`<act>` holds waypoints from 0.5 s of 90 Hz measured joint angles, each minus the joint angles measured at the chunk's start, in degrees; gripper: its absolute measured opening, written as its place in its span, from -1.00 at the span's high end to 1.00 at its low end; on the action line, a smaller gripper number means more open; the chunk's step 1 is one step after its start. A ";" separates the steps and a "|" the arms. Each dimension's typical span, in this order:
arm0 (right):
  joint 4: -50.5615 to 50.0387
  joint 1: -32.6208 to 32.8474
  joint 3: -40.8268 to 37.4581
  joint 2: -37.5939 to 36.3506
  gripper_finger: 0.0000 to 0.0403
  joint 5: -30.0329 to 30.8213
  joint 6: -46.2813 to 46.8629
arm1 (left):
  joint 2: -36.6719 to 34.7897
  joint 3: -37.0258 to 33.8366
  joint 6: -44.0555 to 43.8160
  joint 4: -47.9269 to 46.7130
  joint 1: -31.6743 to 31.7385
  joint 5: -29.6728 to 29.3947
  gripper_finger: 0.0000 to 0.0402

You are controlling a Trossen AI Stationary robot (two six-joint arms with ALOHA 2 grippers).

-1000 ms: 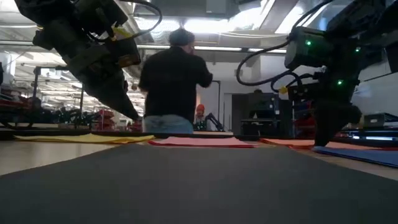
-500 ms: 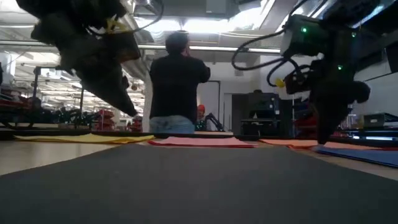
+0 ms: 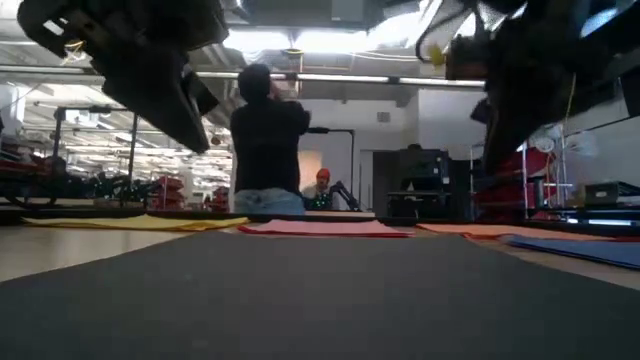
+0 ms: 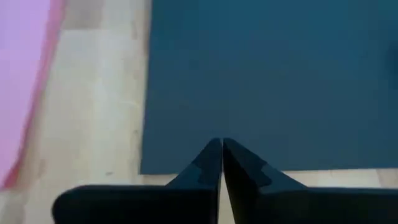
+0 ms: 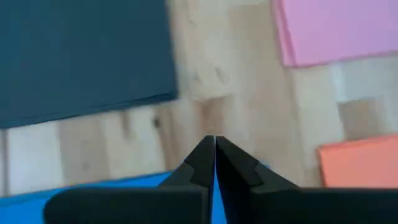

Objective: Organize paper
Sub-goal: Adjust the papers on the table

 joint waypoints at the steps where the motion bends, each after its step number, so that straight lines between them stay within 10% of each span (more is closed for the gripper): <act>1: -0.08 0.41 0.13 0.00 0.99 0.27 0.03 | 0.69 0.37 0.00 0.03 0.00 0.01 1.00; 45: -7.08 7.44 2.63 -0.02 0.99 8.81 5.17 | 21.71 10.34 -0.71 7.38 0.08 -0.52 1.00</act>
